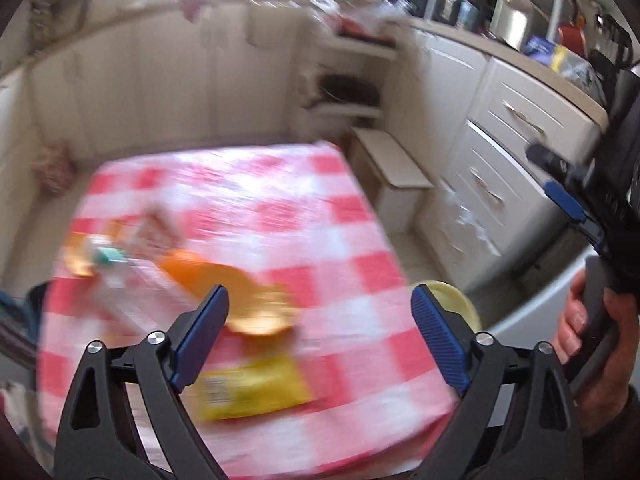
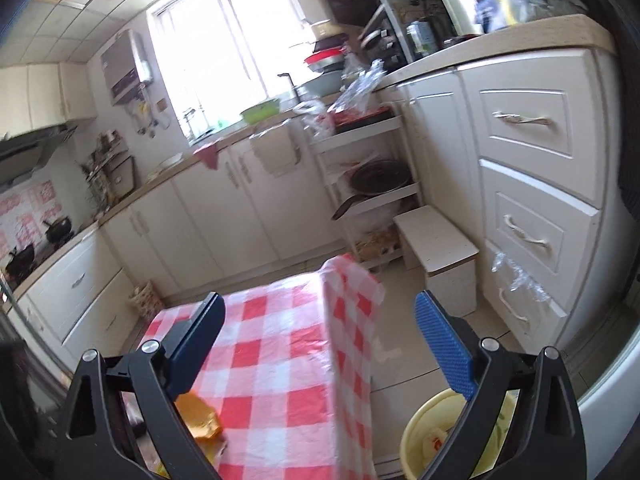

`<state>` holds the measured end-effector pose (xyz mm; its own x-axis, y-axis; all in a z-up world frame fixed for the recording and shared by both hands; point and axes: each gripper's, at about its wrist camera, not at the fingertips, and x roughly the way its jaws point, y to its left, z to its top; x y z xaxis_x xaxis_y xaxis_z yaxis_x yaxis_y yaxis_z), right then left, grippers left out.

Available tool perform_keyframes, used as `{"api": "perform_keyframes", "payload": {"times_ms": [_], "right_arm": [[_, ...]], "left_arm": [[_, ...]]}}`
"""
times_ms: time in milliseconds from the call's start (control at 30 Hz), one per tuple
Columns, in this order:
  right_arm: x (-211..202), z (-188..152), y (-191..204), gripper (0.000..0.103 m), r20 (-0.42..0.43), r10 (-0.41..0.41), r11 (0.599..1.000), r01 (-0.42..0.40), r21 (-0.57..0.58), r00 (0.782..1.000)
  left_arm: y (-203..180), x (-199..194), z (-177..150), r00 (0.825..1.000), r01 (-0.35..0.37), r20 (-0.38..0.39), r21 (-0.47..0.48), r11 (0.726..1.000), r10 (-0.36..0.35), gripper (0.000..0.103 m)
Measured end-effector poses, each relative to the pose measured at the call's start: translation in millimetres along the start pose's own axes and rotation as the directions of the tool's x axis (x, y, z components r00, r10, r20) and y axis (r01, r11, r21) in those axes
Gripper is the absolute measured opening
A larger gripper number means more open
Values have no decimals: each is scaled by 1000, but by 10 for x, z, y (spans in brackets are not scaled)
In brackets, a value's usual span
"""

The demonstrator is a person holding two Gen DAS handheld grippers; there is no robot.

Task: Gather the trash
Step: 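Release the white plastic bag into the yellow bucket with the left gripper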

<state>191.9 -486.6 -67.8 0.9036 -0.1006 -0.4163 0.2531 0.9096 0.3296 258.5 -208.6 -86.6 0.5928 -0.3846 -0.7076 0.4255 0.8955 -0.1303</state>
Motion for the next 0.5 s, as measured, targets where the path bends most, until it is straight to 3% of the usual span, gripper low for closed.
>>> {"api": "perform_keyframes", "payload": {"times_ms": [133, 200, 233, 267, 300, 367, 433, 500], "right_arm": [[63, -189, 447, 92, -89, 98, 992, -104, -68, 991], [126, -334, 725, 92, -135, 120, 980, -139, -141, 984], [169, -419, 854, 92, -158, 124, 972, -152, -180, 980], [219, -520, 1009, 92, -185, 125, 960, -166, -226, 975], [263, -598, 1120, 92, -205, 127, 950, -178, -257, 971], [369, -762, 1362, 92, -256, 147, 923, -226, -311, 955], [448, -884, 1545, 92, -293, 160, 898, -262, -354, 943], [531, -1012, 1729, 92, -324, 167, 870, -294, -396, 931]], "left_arm": [[781, -305, -167, 988, -142, 51, -111, 984, 149, 94], [1218, -318, -385, 970, -232, 30, -200, 952, 243, 94], [1406, -279, -508, 959, -276, -9, -243, 930, 282, 94], [1634, -215, -589, 943, -334, -109, -298, 894, 316, 93], [1809, -221, -618, 944, -329, -142, -357, 874, 297, 93], [2029, -338, -608, 955, -295, -105, -427, 855, 277, 93], [2097, -399, -576, 943, -328, -89, -417, 848, 321, 93], [2138, -430, -585, 945, -321, -84, -420, 849, 316, 93]]}}
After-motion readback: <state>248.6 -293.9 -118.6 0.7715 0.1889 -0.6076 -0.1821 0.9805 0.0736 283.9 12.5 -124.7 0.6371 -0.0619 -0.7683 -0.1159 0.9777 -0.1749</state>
